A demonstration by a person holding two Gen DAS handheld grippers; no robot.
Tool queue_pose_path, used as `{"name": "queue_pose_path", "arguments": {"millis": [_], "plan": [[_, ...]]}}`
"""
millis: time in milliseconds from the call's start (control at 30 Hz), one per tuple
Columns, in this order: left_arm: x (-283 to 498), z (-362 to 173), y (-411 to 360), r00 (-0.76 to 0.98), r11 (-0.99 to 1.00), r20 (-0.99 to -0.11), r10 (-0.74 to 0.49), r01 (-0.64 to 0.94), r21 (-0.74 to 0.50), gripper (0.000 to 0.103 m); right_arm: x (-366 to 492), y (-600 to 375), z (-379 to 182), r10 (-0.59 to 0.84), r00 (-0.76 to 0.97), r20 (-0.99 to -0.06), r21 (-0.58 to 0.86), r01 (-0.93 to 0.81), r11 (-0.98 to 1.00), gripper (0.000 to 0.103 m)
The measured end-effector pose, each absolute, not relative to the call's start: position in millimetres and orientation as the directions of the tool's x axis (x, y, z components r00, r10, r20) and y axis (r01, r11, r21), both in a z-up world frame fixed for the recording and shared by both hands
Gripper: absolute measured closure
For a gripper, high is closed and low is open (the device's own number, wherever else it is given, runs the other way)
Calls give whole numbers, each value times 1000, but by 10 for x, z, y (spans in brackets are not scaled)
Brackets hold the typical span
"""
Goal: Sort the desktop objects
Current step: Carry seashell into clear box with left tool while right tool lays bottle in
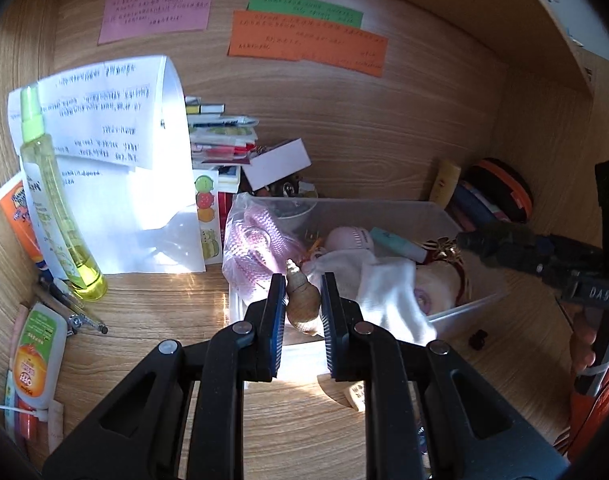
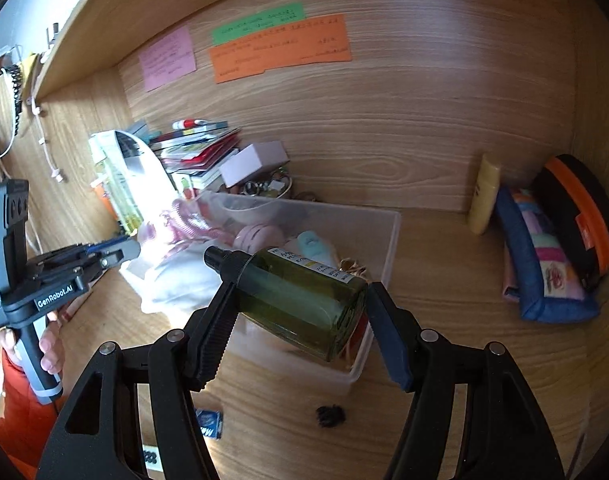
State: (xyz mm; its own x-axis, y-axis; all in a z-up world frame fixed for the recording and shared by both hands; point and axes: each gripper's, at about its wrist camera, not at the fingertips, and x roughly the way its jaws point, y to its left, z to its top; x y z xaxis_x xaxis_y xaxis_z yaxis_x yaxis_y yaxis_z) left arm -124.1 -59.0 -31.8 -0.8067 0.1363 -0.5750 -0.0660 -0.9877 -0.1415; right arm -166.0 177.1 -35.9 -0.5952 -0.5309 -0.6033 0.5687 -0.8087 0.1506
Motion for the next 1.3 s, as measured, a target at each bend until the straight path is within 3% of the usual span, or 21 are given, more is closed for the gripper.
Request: {"name": "queue_pose_path", "arguments": {"millis": [300,733,800,867,1033,1233,1300], "plan": [[-1315,-459,-626,-788,-981,-589,178,-96,-168,87,-1965,1516,-320,-466,-606,-645,55,571,-819,41],[-1311,-476,-644,-784,-977,-589,197,-108,-184,87,-2235,1327,-644,-433,-555,-710,63,562,-825,41],[-1298,-472,-636,-789,-980,-587,183,-96,-177,83,-2232,1327,-650,-432,-556,-710,61,563,-824,41],[-1279,-466,-633,-796,-983,-584,162,-81,-162,71,-2232,1315,-659,-428,-559,-710,56,562,-825,41],[-1239,-463,-642,-801,-983,-576,164,-84,-163,68,-2203,1265,-682,-400,-576,-712,14,559,-829,41],[-1195,-449,-600,-817,-987,-557,149,-88,-135,55,-2118,1230,-633,-371,-609,-701,-43,556,-830,40],[-1171,-435,-585,-823,-986,-547,155,-99,-131,55,-2076,1250,-595,-373,-620,-690,-49,554,-831,34]]}}
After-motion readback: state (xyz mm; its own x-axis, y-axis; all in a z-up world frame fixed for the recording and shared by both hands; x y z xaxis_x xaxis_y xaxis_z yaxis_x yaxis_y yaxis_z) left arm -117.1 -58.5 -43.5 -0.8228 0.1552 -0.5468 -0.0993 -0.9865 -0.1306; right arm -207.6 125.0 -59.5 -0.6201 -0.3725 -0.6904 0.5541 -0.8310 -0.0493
